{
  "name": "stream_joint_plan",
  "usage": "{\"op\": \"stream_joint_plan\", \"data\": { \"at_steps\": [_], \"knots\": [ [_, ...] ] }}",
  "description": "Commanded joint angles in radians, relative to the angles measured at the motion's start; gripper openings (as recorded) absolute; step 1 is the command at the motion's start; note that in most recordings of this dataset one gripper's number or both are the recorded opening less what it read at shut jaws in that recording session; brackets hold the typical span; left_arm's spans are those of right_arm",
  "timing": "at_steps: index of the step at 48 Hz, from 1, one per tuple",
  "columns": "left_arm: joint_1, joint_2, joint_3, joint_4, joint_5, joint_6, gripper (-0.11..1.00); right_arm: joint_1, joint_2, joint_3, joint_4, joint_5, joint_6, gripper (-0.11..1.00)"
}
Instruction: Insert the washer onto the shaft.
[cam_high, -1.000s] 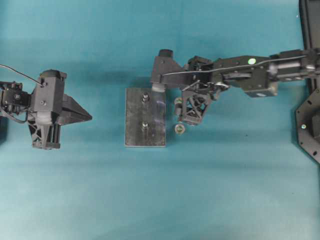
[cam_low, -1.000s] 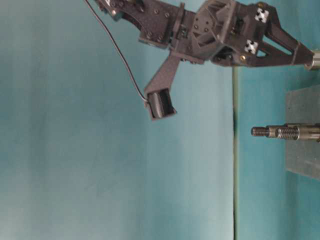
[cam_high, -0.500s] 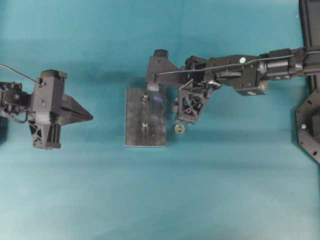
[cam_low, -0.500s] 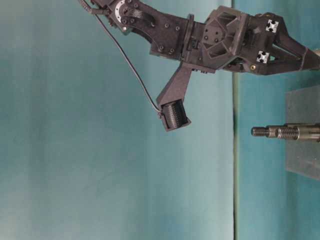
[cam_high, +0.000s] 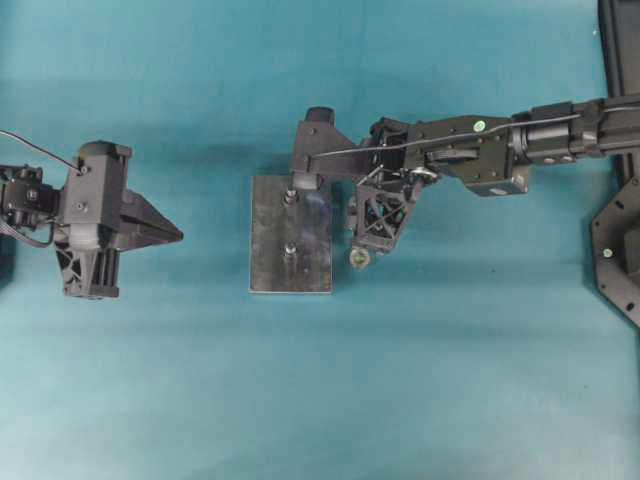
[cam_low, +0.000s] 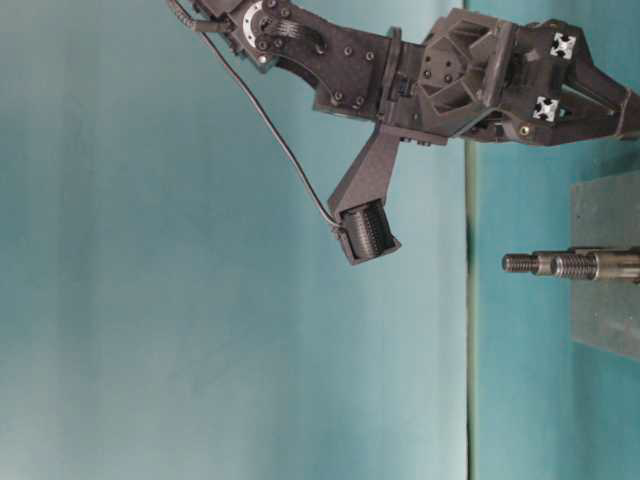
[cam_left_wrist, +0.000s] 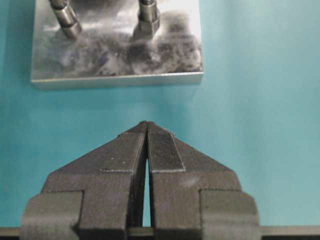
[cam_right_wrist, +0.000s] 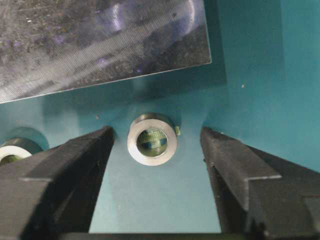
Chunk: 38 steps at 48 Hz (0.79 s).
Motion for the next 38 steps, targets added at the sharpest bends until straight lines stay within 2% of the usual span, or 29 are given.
{"op": "stream_joint_plan", "data": {
  "at_steps": [1, 13, 28, 38],
  "knots": [
    [-0.002, -0.009, -0.009, 0.003, -0.008, 0.002, 0.00, 0.002, -0.014, -0.018, -0.002, -0.002, -0.002, 0.67],
    [0.000, -0.009, -0.006, 0.003, -0.008, 0.002, 0.00, 0.009, -0.014, -0.018, -0.002, 0.002, -0.002, 0.35],
    [0.000, -0.009, -0.006, 0.003, -0.018, 0.002, 0.00, 0.009, -0.049, -0.023, -0.002, 0.005, 0.006, 0.34],
    [-0.002, -0.008, -0.005, 0.003, -0.031, 0.002, 0.00, 0.009, -0.114, -0.075, -0.002, 0.060, 0.005, 0.34]
  ]
}}
